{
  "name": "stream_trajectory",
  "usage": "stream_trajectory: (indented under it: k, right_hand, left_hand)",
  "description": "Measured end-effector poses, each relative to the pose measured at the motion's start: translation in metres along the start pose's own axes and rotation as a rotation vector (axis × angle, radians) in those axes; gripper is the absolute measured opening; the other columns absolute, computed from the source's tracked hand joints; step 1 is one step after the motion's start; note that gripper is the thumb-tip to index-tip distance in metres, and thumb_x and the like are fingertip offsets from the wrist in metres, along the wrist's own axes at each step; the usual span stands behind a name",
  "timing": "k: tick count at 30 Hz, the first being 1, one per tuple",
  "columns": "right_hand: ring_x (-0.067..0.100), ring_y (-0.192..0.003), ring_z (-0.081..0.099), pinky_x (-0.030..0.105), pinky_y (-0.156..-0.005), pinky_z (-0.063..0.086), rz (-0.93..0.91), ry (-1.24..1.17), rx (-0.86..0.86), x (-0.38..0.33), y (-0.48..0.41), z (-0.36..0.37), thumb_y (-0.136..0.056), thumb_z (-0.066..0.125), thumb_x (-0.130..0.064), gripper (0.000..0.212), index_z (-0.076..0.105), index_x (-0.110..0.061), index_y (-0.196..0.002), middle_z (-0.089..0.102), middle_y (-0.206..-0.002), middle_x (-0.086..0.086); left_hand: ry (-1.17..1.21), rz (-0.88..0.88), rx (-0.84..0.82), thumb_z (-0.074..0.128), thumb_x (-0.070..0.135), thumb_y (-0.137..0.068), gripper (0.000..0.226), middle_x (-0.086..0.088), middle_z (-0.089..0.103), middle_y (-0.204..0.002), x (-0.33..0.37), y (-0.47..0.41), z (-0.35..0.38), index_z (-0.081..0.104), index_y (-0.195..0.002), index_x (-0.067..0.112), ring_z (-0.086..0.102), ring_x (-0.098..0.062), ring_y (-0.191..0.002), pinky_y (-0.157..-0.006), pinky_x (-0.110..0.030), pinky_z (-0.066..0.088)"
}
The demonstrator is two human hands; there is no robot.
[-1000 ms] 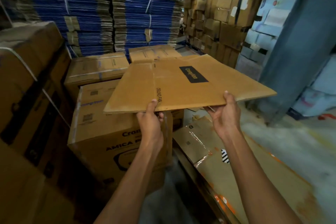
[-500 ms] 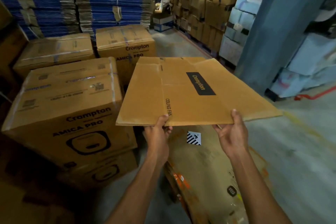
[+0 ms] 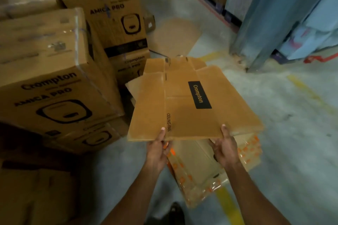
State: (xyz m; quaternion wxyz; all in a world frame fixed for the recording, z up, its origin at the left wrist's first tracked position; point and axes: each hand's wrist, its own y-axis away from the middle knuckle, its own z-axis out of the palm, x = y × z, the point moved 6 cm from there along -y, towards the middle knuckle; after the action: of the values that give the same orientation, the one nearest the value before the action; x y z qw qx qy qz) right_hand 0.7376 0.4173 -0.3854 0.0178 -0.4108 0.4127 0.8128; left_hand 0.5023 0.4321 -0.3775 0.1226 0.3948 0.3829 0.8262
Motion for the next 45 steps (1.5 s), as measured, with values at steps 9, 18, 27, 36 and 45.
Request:
stream_trajectory:
  k: [9, 18, 27, 36, 45]
  right_hand:
    - [0.024, -0.098, 0.064, 0.041, -0.069, 0.055, 0.23, -0.019, 0.248, 0.082, -0.053, -0.074, -0.102, 0.061, -0.027, 0.029, 0.059, -0.012, -0.126, 0.068, -0.111, 0.006]
    - [0.018, -0.069, 0.05, 0.03, -0.075, 0.047, 0.358, -0.013, 0.226, 0.11, -0.063, -0.105, -0.087, 0.054, -0.005, 0.012, 0.058, -0.016, -0.082, 0.045, -0.071, 0.002]
    - [0.03, -0.106, 0.067, 0.043, -0.094, 0.055, 0.25, 0.072, 0.075, 0.097, -0.027, -0.058, -0.098, 0.052, -0.004, 0.023, 0.058, -0.006, -0.121, 0.067, -0.116, 0.009]
    - [0.025, -0.087, 0.065, 0.034, -0.077, 0.053, 0.2, 0.284, -0.352, 0.11, 0.061, 0.14, -0.1, 0.052, -0.005, 0.012, 0.062, -0.011, -0.103, 0.07, -0.101, 0.01]
    - [0.024, -0.085, 0.068, 0.036, -0.076, 0.054, 0.281, 0.567, -0.937, 0.217, 0.251, 0.341, -0.1, 0.052, -0.004, 0.018, 0.067, -0.009, -0.109, 0.073, -0.1, 0.01]
  left_hand:
    - [0.029, -0.266, 0.241, 0.061, 0.009, -0.101, 0.007, -0.016, 0.064, -0.116, -0.097, -0.045, -0.066, 0.064, -0.099, 0.003, 0.062, -0.025, -0.093, -0.089, -0.038, 0.055]
    - [-0.053, -0.358, 0.178, 0.062, 0.026, -0.1, 0.029, -0.018, 0.055, -0.125, -0.116, -0.05, -0.081, 0.057, -0.12, 0.006, 0.054, -0.031, -0.121, -0.109, -0.042, 0.044]
    - [-0.263, -0.179, 0.133, 0.05, 0.026, -0.107, 0.027, -0.006, 0.065, -0.122, -0.06, -0.029, -0.073, 0.056, -0.132, 0.02, 0.062, -0.027, -0.118, -0.101, -0.043, 0.052]
    - [-0.346, 0.356, 0.27, 0.056, 0.007, -0.102, 0.02, -0.007, 0.072, -0.105, 0.105, 0.053, -0.141, 0.065, -0.118, 0.014, 0.067, -0.019, -0.092, -0.087, -0.036, 0.054]
    - [-0.178, 0.698, 0.683, 0.055, 0.014, -0.104, 0.018, -0.002, 0.074, -0.105, 0.232, 0.209, -0.315, 0.068, -0.113, 0.023, 0.07, -0.017, -0.095, -0.085, -0.034, 0.059]
